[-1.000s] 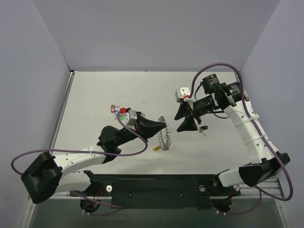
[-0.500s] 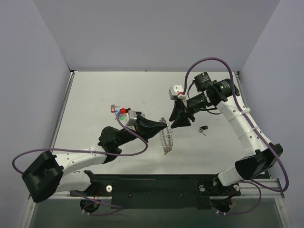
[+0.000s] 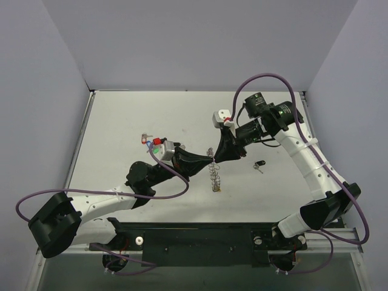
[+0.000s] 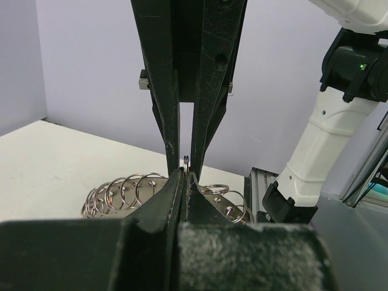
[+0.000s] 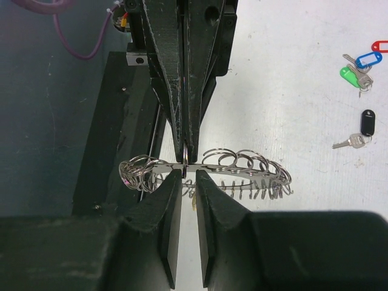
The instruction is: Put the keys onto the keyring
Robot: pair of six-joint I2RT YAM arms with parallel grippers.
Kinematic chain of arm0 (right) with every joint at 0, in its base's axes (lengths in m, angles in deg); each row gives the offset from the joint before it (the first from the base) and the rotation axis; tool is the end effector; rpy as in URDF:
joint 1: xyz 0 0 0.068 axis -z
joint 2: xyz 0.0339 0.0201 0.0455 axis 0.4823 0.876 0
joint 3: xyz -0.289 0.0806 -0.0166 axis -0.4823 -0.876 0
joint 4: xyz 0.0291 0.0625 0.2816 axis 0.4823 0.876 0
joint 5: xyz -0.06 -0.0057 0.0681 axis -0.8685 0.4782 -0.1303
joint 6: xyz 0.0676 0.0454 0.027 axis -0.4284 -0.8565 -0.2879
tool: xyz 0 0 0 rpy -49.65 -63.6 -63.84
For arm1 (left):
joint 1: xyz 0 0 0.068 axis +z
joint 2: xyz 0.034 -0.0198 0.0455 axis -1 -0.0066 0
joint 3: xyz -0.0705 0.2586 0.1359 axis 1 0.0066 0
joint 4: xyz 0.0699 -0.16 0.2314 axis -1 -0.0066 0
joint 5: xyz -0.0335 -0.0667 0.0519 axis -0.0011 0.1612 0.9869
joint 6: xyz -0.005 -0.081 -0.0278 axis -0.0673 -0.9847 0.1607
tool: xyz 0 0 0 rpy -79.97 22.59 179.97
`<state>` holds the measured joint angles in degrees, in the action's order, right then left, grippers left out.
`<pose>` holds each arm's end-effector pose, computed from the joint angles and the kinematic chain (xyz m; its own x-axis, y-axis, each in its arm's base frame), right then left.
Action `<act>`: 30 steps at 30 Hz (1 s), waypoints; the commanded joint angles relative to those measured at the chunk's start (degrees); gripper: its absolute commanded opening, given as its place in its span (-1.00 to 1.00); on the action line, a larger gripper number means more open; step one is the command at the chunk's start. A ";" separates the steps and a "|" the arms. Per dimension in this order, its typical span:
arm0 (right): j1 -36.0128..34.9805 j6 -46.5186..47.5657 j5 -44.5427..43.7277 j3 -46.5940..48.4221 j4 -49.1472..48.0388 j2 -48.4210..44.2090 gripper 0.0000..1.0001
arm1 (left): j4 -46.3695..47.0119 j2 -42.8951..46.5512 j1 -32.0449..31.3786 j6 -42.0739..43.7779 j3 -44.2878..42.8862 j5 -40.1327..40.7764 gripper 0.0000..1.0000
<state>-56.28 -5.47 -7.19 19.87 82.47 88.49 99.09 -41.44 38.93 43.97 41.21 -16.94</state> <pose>0.2507 0.2081 0.4276 0.1548 -0.3005 -0.9411 -0.9662 -0.2447 -0.0808 0.1664 -0.2463 0.3200 -0.1232 -0.4439 -0.8876 0.9597 0.1744 -0.2204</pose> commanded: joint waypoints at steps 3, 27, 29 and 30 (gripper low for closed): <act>-1.39 -0.53 2.01 -0.43 -0.44 -0.50 -0.78 | 5.43 0.31 -0.54 -0.62 -2.74 0.60 -1.00; -3.58 -14.16 -14.51 1.41 0.94 -2.36 -1.00 | -29.85 13.57 2.27 5.60 -5.62 1.40 0.28; -4.63 -12.23 -16.97 3.60 5.15 -0.87 -1.00 | -37.06 14.19 2.88 8.24 -8.69 -0.36 0.32; -4.99 -11.70 -18.63 5.44 8.05 -0.42 -1.00 | -42.15 13.58 3.15 9.21 -10.19 -2.02 0.32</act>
<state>-59.27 -19.13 -21.26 20.11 80.97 87.72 74.83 -28.54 41.07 47.66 38.10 -15.38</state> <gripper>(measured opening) 0.005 0.652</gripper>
